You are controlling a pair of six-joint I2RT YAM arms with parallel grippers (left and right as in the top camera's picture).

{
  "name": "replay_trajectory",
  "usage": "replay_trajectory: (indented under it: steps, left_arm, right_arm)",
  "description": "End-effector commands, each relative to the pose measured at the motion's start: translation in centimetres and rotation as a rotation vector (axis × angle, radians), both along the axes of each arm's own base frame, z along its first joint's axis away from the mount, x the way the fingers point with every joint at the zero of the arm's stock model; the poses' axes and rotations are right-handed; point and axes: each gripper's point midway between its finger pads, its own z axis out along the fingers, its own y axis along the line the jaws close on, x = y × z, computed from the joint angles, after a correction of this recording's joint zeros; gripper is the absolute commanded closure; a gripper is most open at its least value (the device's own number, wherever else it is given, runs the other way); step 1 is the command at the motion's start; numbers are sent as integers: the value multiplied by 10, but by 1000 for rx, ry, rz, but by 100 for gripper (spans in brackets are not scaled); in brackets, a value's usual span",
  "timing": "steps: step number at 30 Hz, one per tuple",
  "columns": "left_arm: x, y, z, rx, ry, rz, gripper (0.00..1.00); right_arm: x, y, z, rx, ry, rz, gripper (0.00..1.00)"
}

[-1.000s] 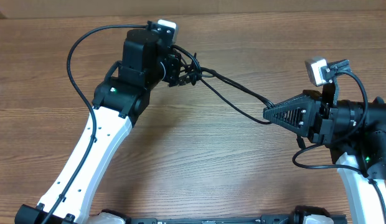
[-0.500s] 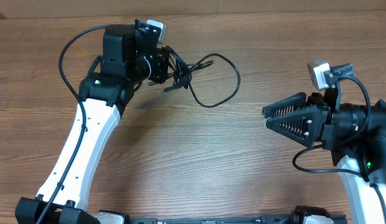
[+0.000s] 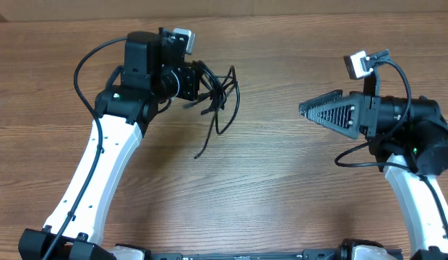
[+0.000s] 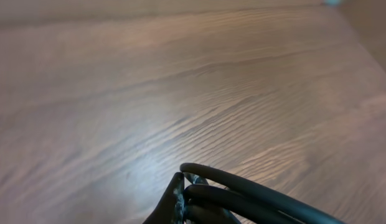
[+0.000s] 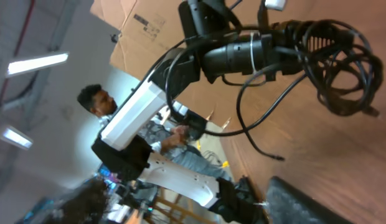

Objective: Untangle cables

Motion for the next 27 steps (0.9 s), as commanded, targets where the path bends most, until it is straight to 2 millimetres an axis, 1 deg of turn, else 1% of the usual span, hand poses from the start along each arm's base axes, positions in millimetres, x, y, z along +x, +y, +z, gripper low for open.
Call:
replay_trajectory:
  steps: [1,2,4,7,10,13,15,17,19,21,24,27]
  left_arm:
    - [5,19,-8,-10,72,232,96]
    - [4,22,-11,-11,91,275,96]
    - [0,24,-16,-34,135,349,96]
    - [-3,14,-16,-79,167,382,96]
    - [-7,-1,-14,-111,175,370,96]
    - [-11,-14,-13,-119,176,346,96]
    - [-14,-20,-13,-116,175,333,96]
    - [-15,-23,-13,-115,176,328,96]
    - [-15,-23,-13,-115,177,327,96]
    - [-15,-23,-14,-115,178,328,96]
    - [-14,-22,-13,-132,186,348,96]
    - [-14,-21,-13,-159,201,380,96]
  right_arm:
    - [1,-1,-2,-23,-11,8,8]
    - [2,-1,-2,-22,-3,8,1]
    - [6,-1,-5,-18,28,8,0]
    - [17,-3,-6,13,83,-7,0]
    - [36,-6,-5,80,160,-55,0]
    - [61,-11,-6,152,217,-142,0]
    - [80,-17,-8,181,188,-228,0]
    - [96,-23,-15,180,147,-314,0]
    - [114,-30,-29,152,116,-409,0]
    - [131,-39,-52,103,139,-515,0]
    - [152,-58,-101,-27,218,-696,0]
    - [159,-78,-145,-180,284,-837,0]
